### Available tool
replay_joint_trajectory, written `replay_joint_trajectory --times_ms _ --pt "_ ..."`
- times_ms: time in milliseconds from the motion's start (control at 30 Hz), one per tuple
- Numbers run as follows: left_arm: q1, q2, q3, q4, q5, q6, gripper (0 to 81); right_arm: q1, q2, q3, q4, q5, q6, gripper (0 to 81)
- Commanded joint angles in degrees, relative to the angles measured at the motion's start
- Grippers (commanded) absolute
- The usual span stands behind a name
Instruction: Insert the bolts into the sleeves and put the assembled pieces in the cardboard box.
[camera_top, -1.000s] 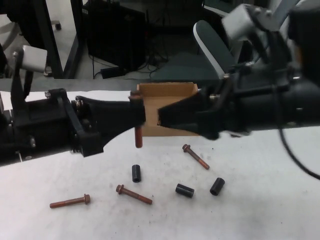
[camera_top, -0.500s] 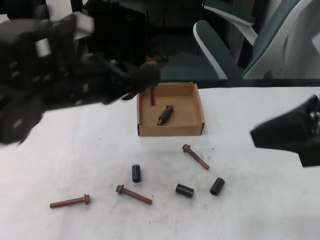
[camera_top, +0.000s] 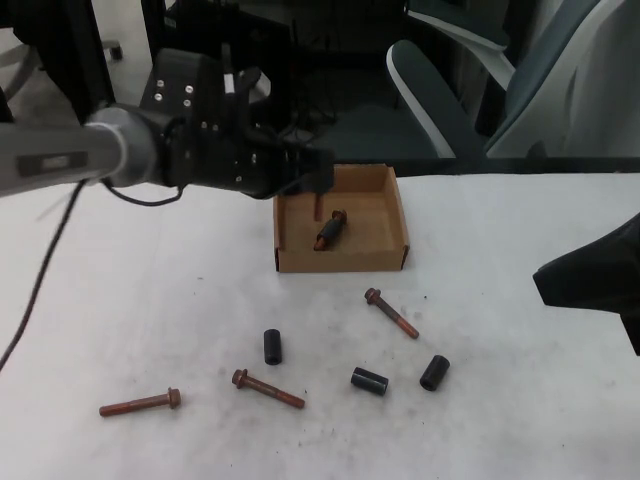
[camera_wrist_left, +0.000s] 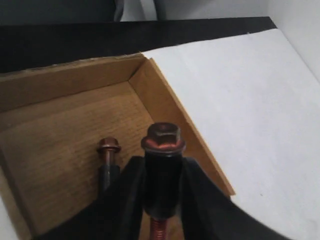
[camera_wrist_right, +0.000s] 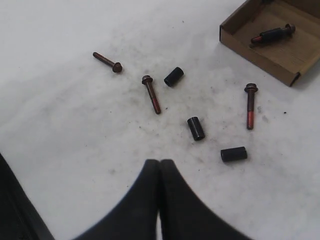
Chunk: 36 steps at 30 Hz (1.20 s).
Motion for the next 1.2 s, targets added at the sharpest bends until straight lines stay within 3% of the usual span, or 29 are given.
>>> replay_joint_trajectory --times_ms 0,200,400,600,667,933,1167 --pt "0.14 1.24 -2.92 -0.22 -0.16 0.61 0.8 -0.29 -0.53 -0.26 0.16 -0.42 -0.5 0.2" --pt "0.03 4.59 -7.54 4.9 -0.21 0.61 0.5 -0.29 -0.53 -0.26 0.16 -0.42 -0.77 0.2" --pt "0.03 4.66 -7.54 10.08 -3.76 3.43 8.3 -0.29 -0.53 -0.26 0.16 -0.42 -1.16 0.2" --pt "-0.16 4.66 -7.54 10.72 -2.71 1.77 33.0 -0.29 -0.53 -0.26 0.16 -0.42 -1.16 0.2" --pt "-0.14 4.66 -7.54 10.72 -2.71 0.17 35.6 -0.29 -0.53 -0.26 0.16 -0.42 -1.16 0.2" --pt "-0.14 0.68 -7.54 17.41 1.1 -0.46 32.3 -0.29 -0.53 -0.26 1.23 -0.42 -1.15 0.2" --pt "0.02 -7.45 -7.33 32.23 3.0 8.72 2.0 -0.29 -0.53 -0.26 6.12 -0.42 -1.15 0.2"
